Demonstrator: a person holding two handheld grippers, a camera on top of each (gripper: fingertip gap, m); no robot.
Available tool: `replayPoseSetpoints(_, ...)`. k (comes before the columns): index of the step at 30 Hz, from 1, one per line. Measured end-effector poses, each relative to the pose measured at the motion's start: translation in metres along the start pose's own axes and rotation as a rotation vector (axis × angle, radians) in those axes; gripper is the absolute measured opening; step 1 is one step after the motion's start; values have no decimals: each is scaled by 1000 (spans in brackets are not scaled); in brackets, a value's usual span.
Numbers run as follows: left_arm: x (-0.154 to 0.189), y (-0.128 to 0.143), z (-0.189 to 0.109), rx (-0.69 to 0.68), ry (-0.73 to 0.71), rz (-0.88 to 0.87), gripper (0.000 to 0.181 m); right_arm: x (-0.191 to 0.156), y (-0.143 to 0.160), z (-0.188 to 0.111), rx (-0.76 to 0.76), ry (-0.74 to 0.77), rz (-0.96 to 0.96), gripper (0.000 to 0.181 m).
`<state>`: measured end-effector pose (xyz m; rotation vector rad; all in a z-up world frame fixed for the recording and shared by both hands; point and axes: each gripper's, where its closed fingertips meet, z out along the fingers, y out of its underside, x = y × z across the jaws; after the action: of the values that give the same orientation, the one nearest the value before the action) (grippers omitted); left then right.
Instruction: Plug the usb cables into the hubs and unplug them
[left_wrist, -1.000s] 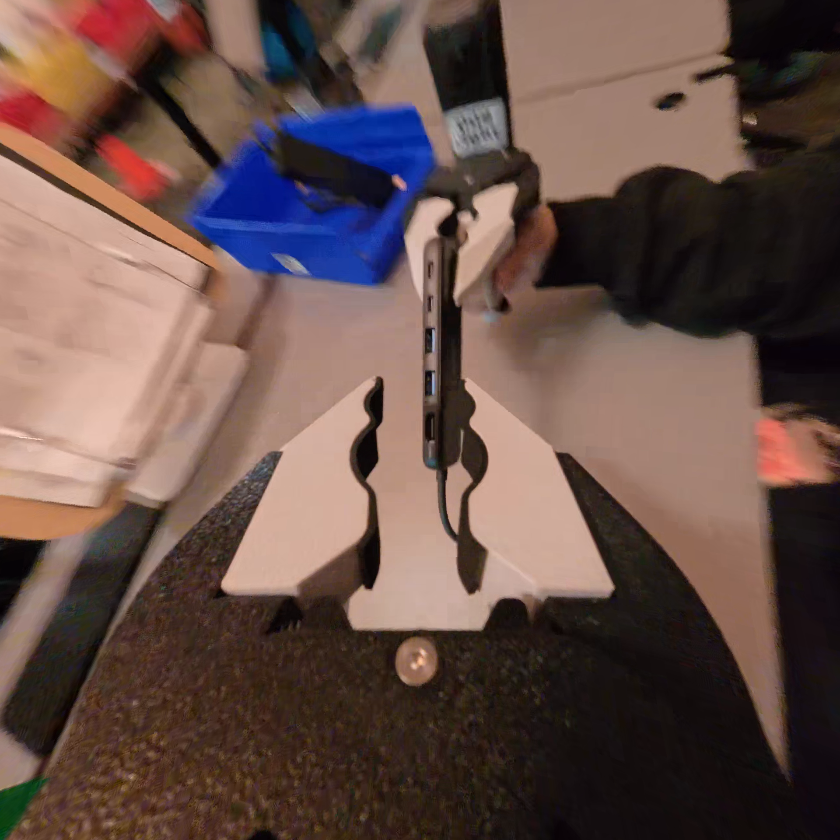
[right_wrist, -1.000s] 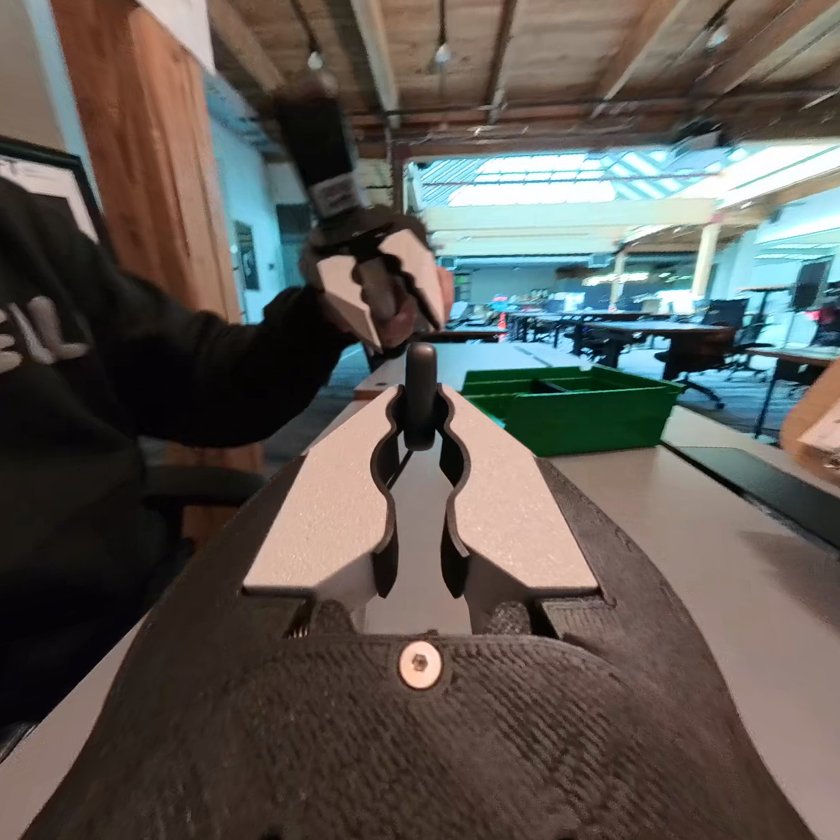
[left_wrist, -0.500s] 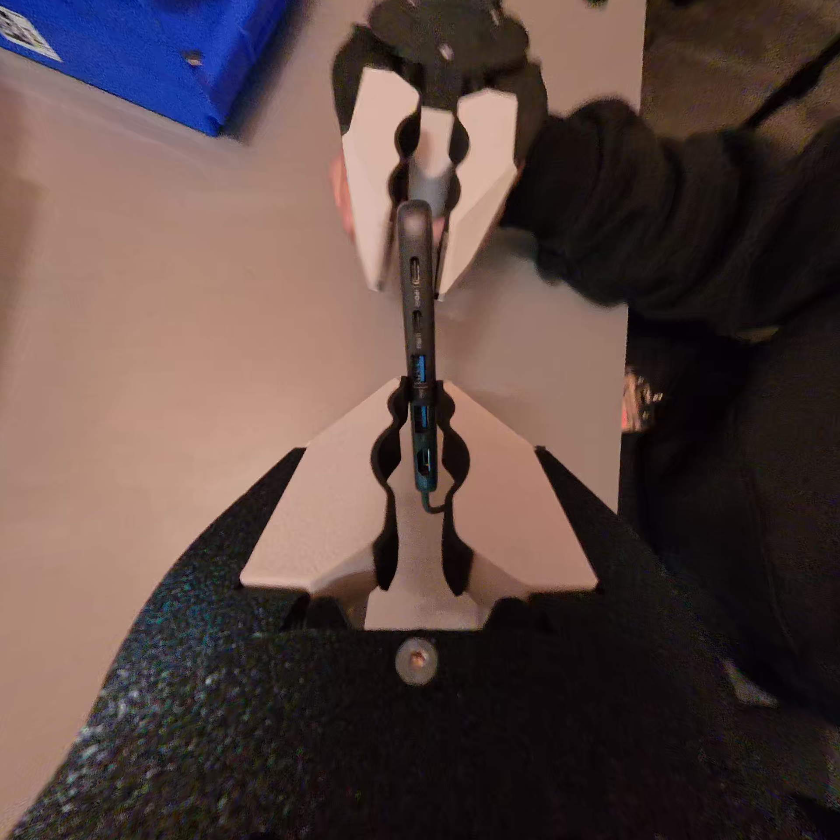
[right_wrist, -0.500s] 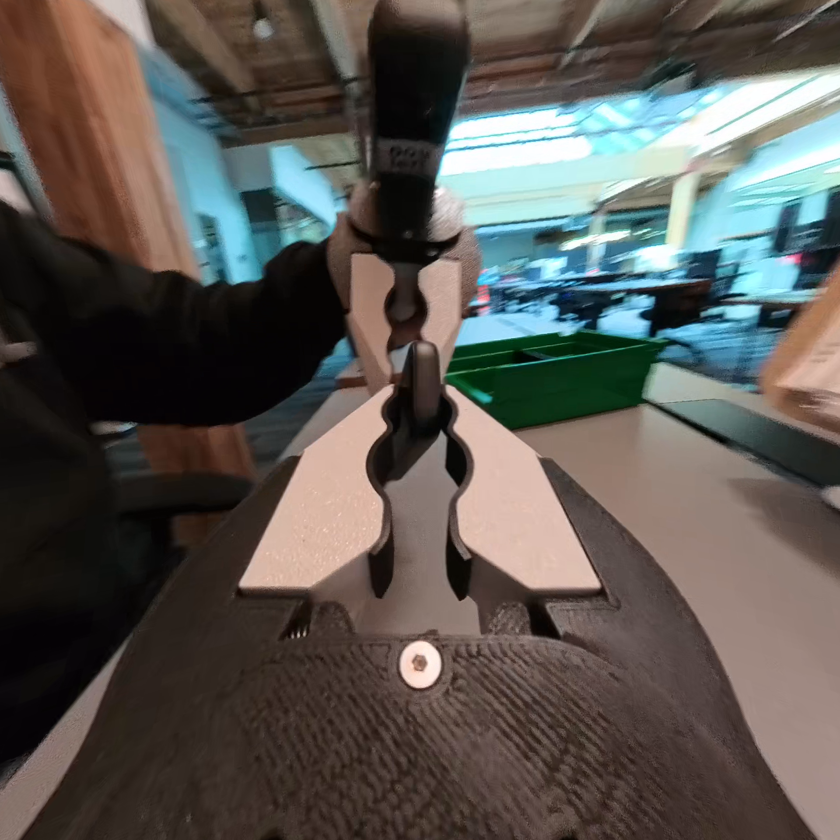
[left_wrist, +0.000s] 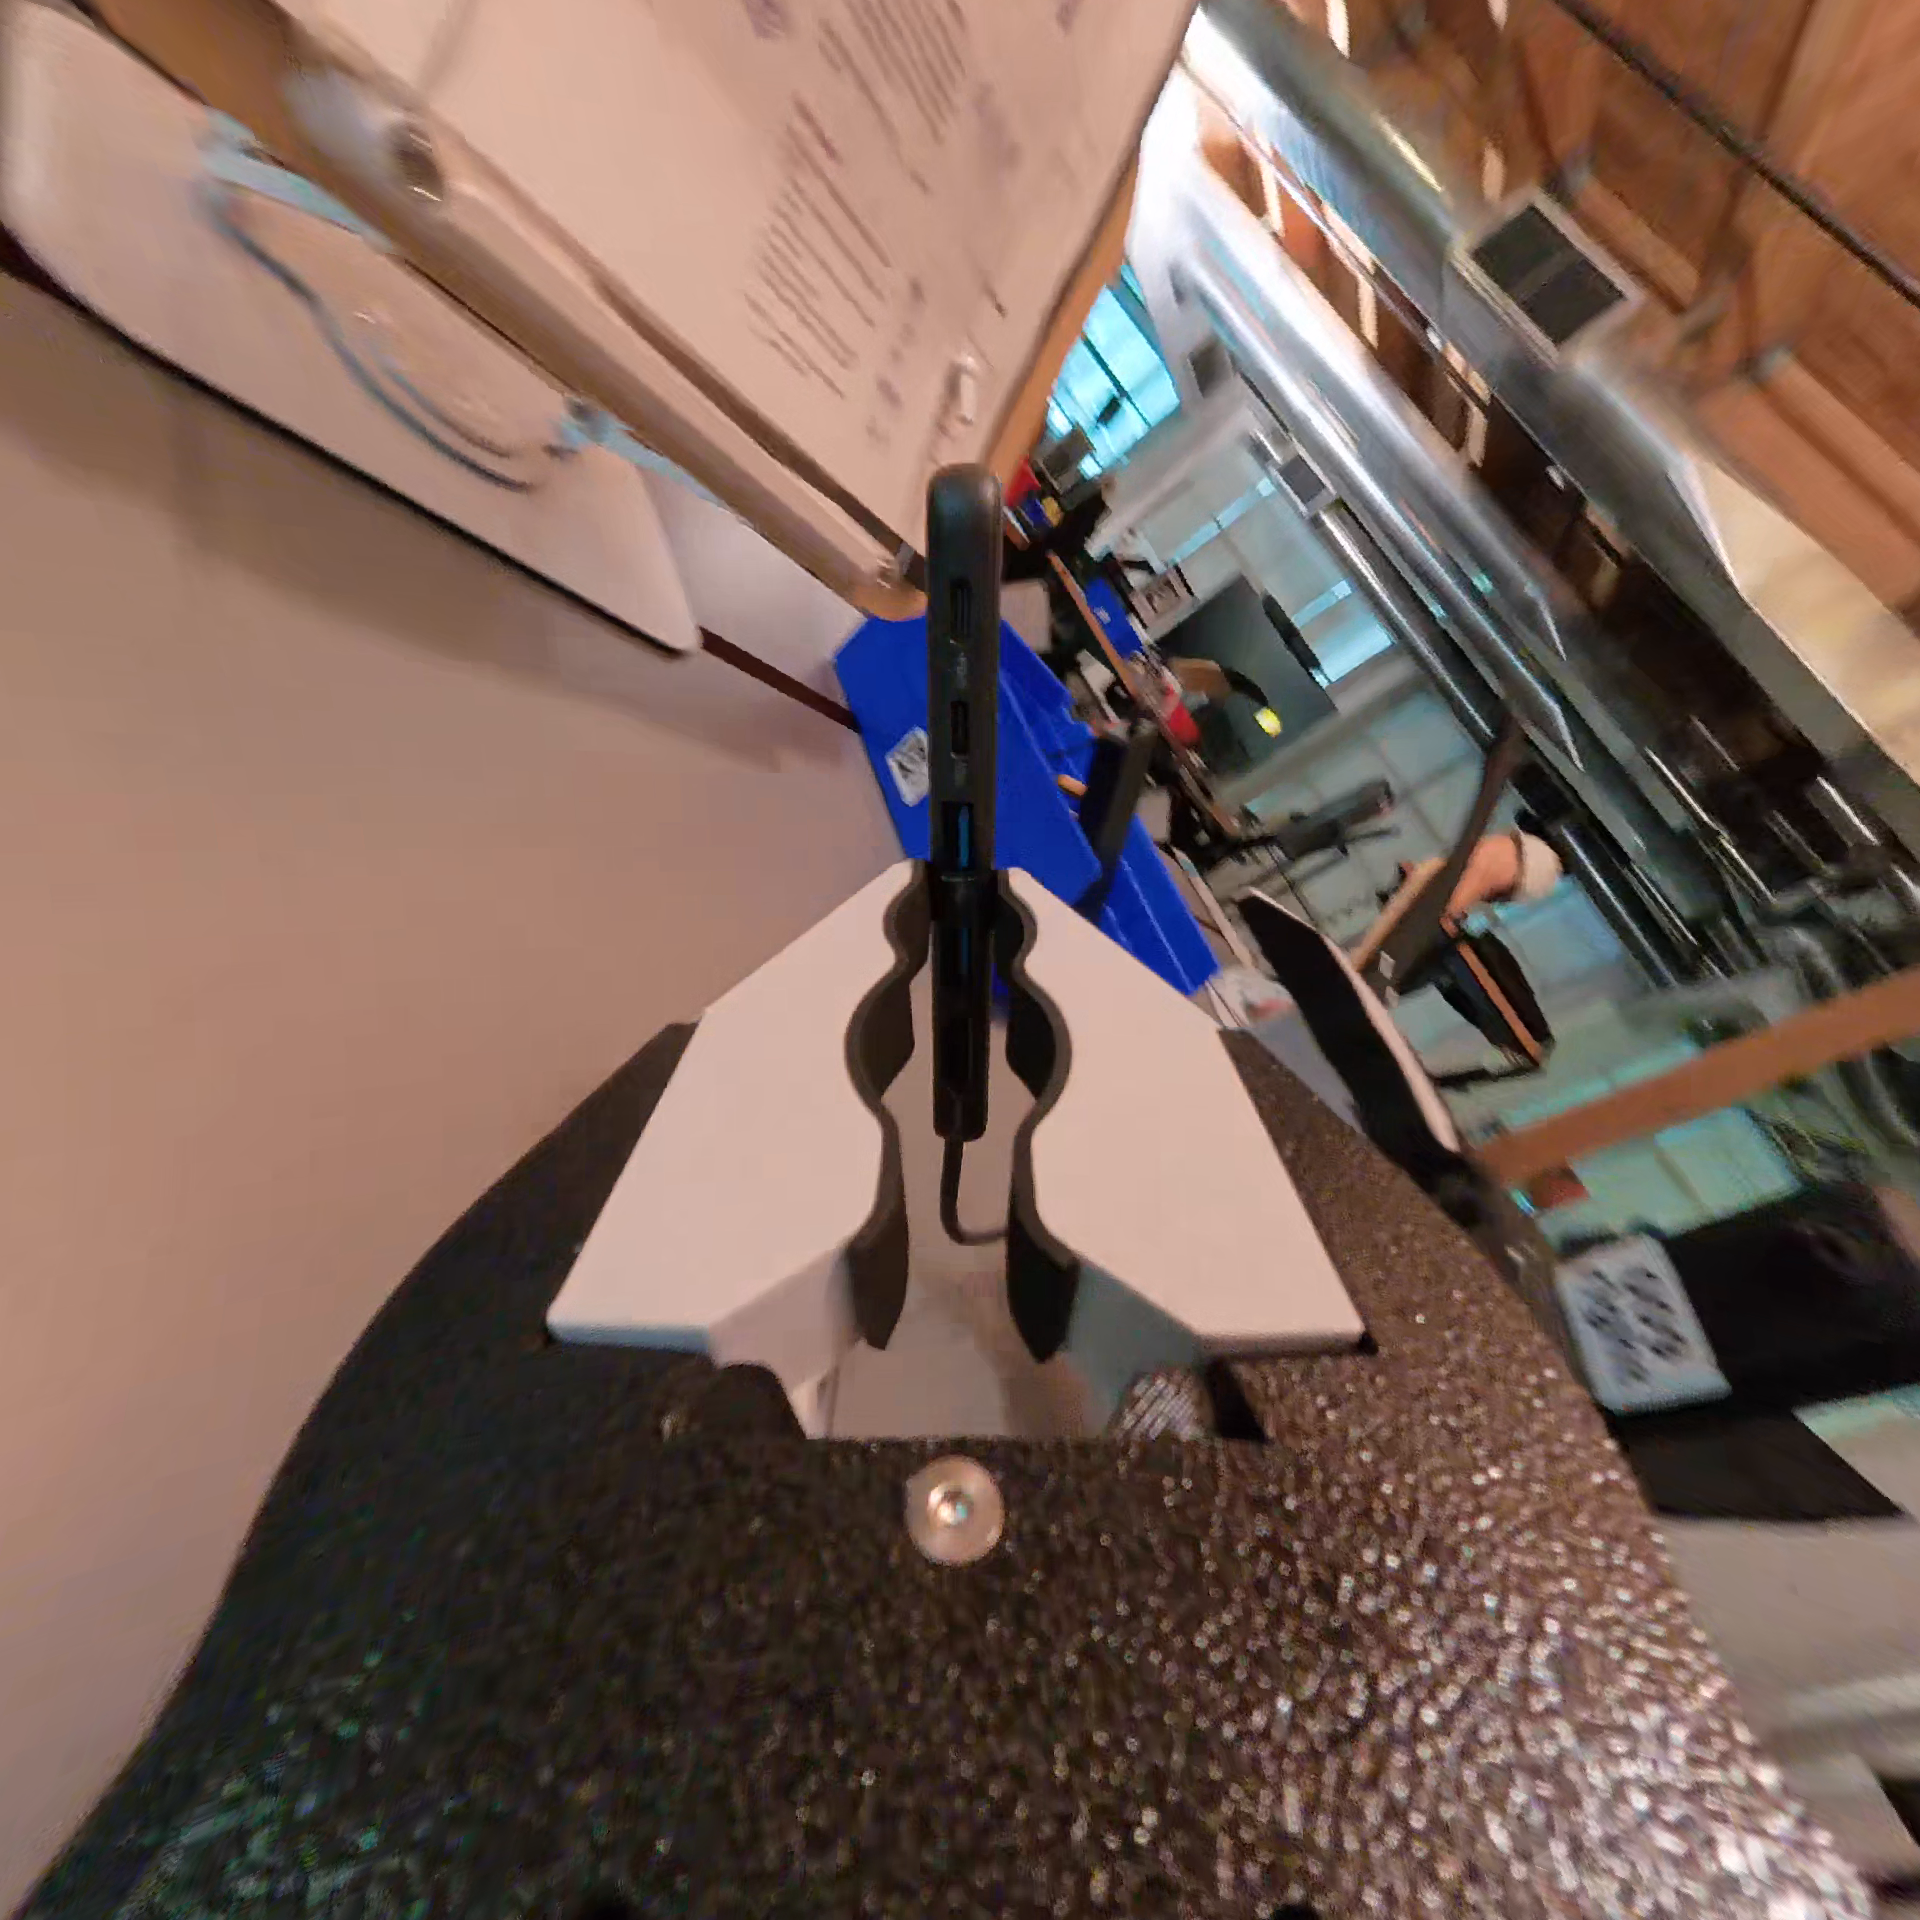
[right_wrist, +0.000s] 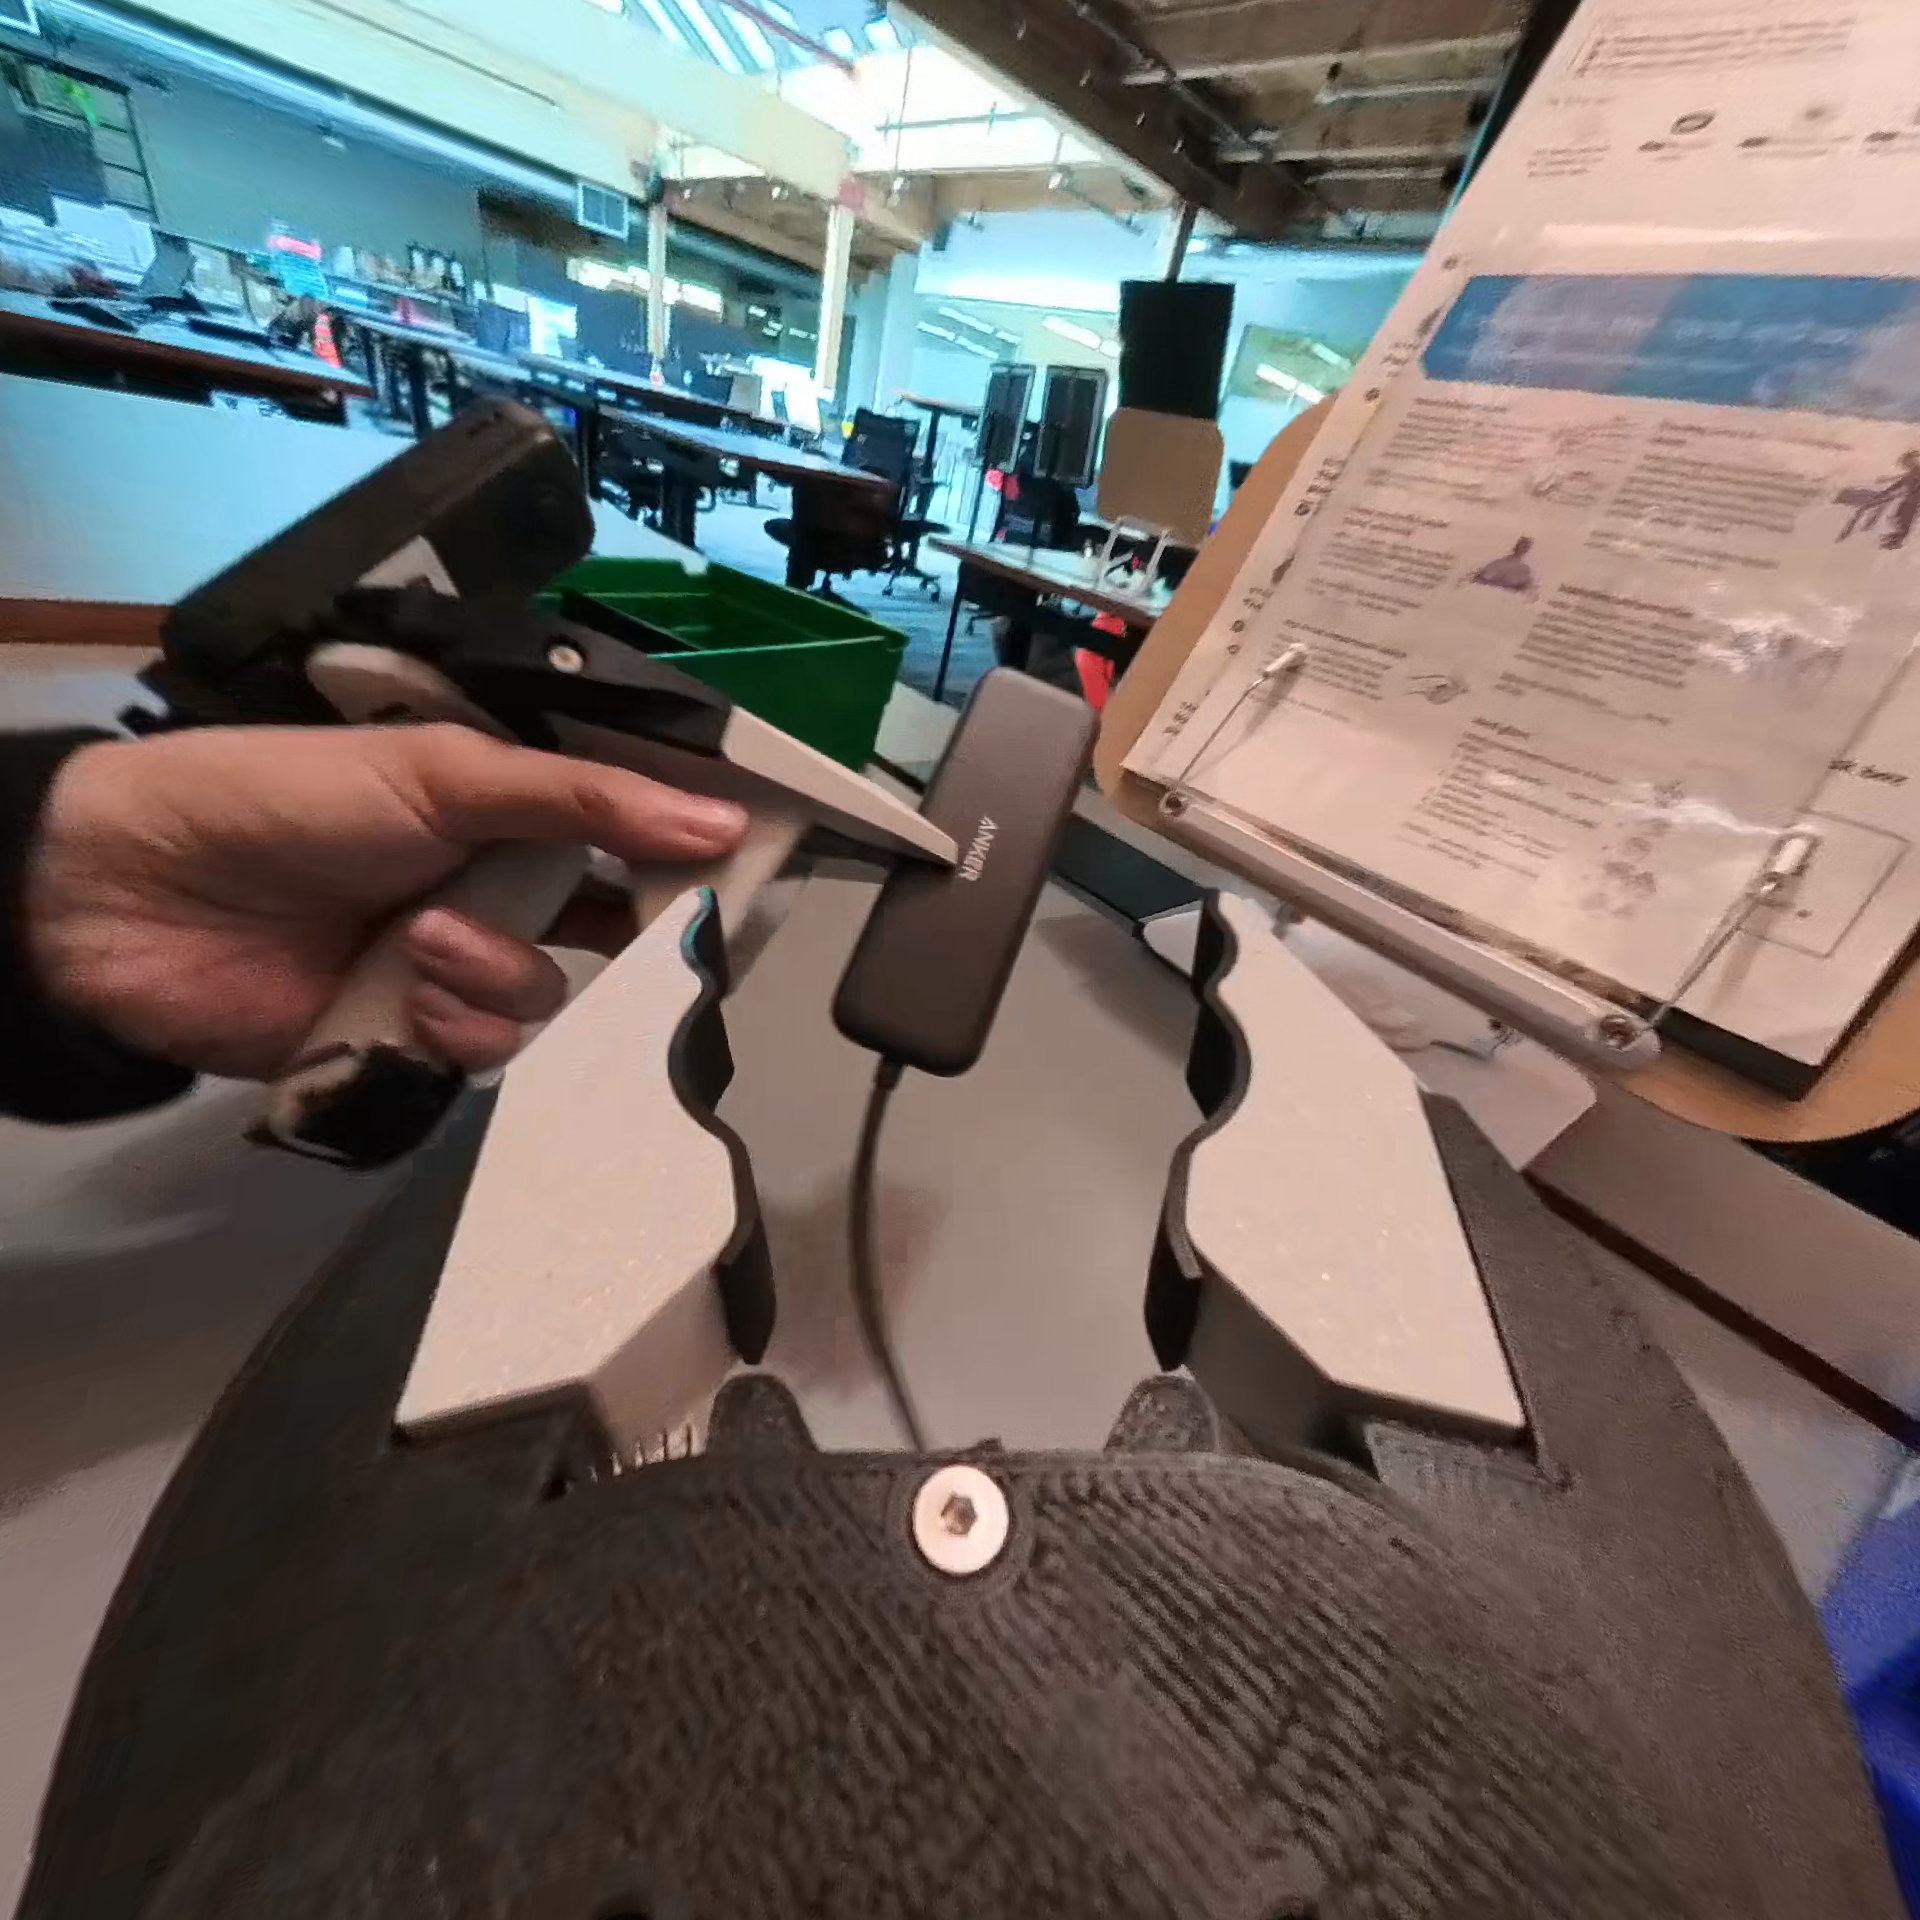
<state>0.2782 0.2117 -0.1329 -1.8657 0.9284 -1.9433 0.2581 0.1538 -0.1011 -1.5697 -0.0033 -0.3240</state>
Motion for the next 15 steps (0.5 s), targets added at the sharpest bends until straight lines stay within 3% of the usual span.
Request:
replayPoseSetpoints(3, -14, -7, -2, 75, -79, 42, 9, -8, 3, 6, -14, 16, 71, 88)
replayPoseSetpoints(8, 0, -23, -9, 178, 5, -136, 9, -4, 27, 13, -84, 55, 88, 83)
replayPoseSetpoints(12, 3, -10, -8, 168, 90, -322, 9, -21, 18, 16, 3, -51, 200, 61)
replayPoseSetpoints(15, 5, 4, -9, 152, 126, -410, 9, -3, 19, 12, 26, 69, 91, 63)
